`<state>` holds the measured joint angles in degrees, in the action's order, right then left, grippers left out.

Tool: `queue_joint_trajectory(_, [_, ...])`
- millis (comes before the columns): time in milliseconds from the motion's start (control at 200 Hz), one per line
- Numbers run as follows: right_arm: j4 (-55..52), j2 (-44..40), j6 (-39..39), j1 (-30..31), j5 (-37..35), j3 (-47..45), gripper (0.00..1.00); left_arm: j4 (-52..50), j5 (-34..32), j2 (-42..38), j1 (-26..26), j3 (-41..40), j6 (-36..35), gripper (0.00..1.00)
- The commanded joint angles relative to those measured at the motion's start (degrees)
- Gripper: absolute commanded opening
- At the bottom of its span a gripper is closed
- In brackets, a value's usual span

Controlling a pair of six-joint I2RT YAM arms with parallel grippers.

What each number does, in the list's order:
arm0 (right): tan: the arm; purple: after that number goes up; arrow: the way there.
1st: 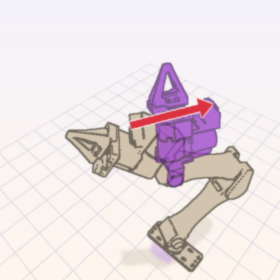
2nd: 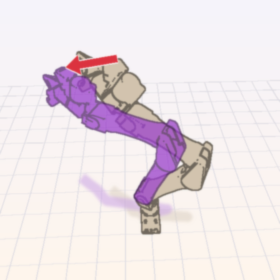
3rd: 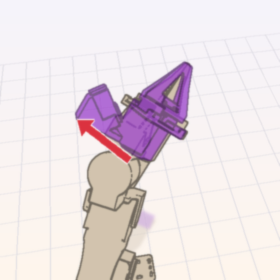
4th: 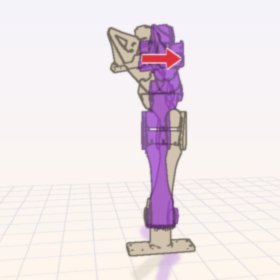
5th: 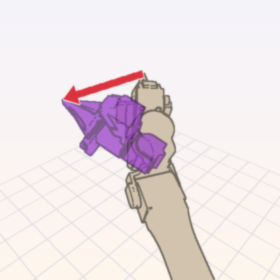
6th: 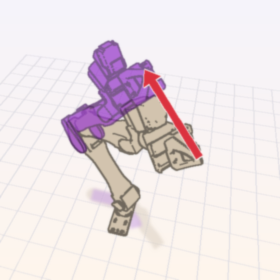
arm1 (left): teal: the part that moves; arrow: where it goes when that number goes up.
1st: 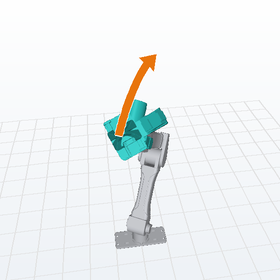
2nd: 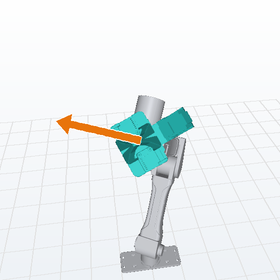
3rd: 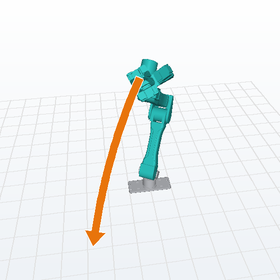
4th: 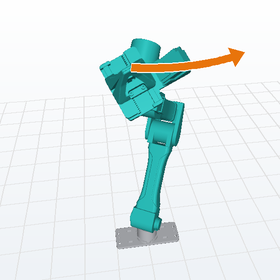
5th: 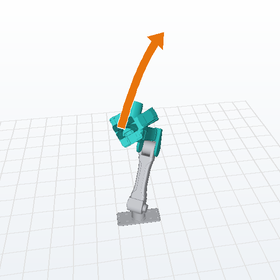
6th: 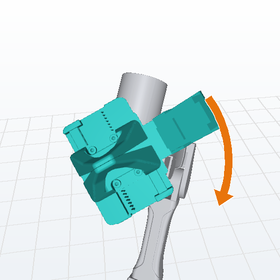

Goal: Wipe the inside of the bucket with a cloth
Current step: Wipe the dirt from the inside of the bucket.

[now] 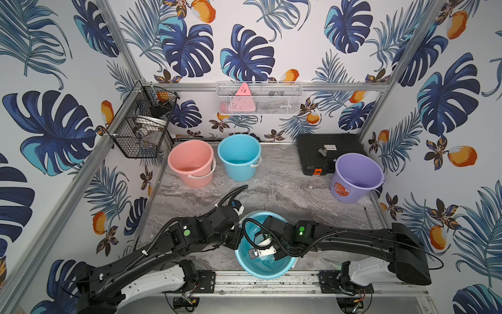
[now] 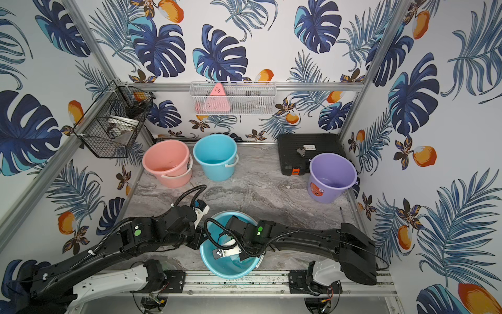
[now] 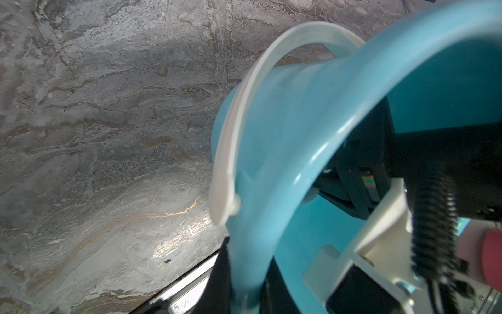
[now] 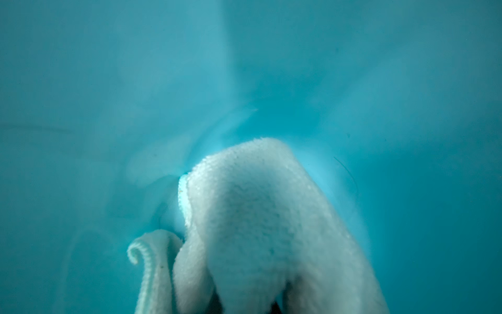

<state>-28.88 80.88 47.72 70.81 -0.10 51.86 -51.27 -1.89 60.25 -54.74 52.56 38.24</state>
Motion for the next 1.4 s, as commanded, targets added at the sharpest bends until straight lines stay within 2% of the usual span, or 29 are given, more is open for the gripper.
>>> queue_joint_trajectory(0, [5.70,-0.30,-3.23,-0.05,6.07,-1.84,0.00,0.10,-6.19,0.89,-0.69,0.28,2.14,0.00])
queue_joint_trajectory(80, [11.58,0.14,-4.10,-0.03,4.51,-3.40,0.00,0.45,-6.36,1.40,-1.54,0.62,2.51,0.00])
queue_joint_trajectory(180, [19.50,0.75,-4.55,-0.03,-1.10,-5.54,0.00,0.73,-6.59,1.85,-2.55,0.93,2.89,0.00])
queue_joint_trajectory(315, [29.11,2.49,-3.31,0.20,-12.39,-6.92,0.00,1.16,-6.63,1.89,-3.42,1.10,3.35,0.00])
queue_joint_trajectory(495, [37.98,5.46,1.82,0.83,-23.92,-7.09,0.00,1.19,-7.56,1.76,-4.49,1.10,4.29,0.00])
queue_joint_trajectory(751, [47.54,8.32,10.64,1.18,-34.06,-8.10,0.00,-0.31,-8.87,1.23,-5.11,1.91,4.41,0.00])
queue_joint_trajectory(926, [46.76,7.55,14.73,1.01,-39.57,-7.84,0.00,-2.42,-11.04,0.75,-5.38,2.69,4.65,0.00])
queue_joint_trajectory(1091, [41.09,4.89,15.82,0.65,-42.73,-7.73,0.00,-3.52,-11.78,0.83,-5.46,3.22,4.83,0.00])
queue_joint_trajectory(1176, [34.59,3.20,15.45,0.52,-42.83,-7.54,0.00,-4.51,-12.67,0.84,-5.46,3.67,4.82,0.00])
queue_joint_trajectory(1396, [12.57,-1.36,8.70,0.54,-39.46,-5.69,0.00,-6.43,-14.48,0.48,-5.73,4.93,4.56,0.00])
